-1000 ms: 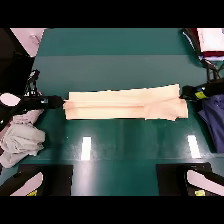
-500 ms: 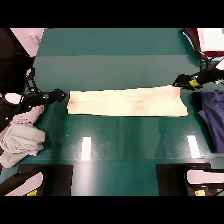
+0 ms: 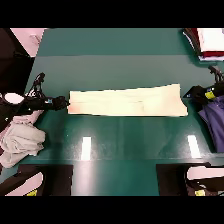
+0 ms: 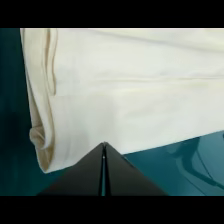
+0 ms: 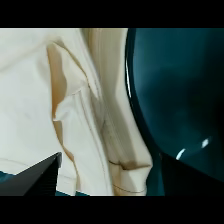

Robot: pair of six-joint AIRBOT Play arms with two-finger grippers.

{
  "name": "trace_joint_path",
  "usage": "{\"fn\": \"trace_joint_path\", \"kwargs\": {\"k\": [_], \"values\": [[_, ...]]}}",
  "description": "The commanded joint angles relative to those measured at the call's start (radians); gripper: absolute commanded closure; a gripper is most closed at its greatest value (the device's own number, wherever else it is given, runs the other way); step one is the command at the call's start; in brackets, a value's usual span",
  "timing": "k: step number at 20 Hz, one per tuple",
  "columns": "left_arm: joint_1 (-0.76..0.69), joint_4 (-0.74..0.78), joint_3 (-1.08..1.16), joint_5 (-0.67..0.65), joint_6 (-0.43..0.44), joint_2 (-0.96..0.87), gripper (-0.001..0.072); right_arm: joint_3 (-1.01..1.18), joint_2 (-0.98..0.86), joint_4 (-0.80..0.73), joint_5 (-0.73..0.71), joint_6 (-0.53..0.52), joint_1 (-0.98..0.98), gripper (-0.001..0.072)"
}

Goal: Fold the shirts.

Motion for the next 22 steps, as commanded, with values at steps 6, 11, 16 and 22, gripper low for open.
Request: {"fn": "trace_joint_path", "kwargs": {"k": [6, 11, 16, 22], "values": [[0.0, -0.04, 0.0, -0.108, 0.0, 0.001, 0.0683, 0.077, -0.196, 0.216, 0.087, -0.166, -0.029, 0.0054], [-0.137, -0.038, 0.0, -0.058, -0.028, 0.001, 0.0684, 0.082, -0.255, 0.243, 0.138, -0.174, 0.031, 0.0142], [-0.291, 0.0, 0.039, -0.008, -0.081, -0.015, 0.0684, 0.082, -0.249, 0.313, 0.146, -0.202, 0.068, 0.0576], [-0.467, 0.115, 0.36, -0.01, -0.142, -0.193, 0.0684, 0.082, -0.15, 0.374, 0.191, -0.187, 0.085, 0.069]]}}
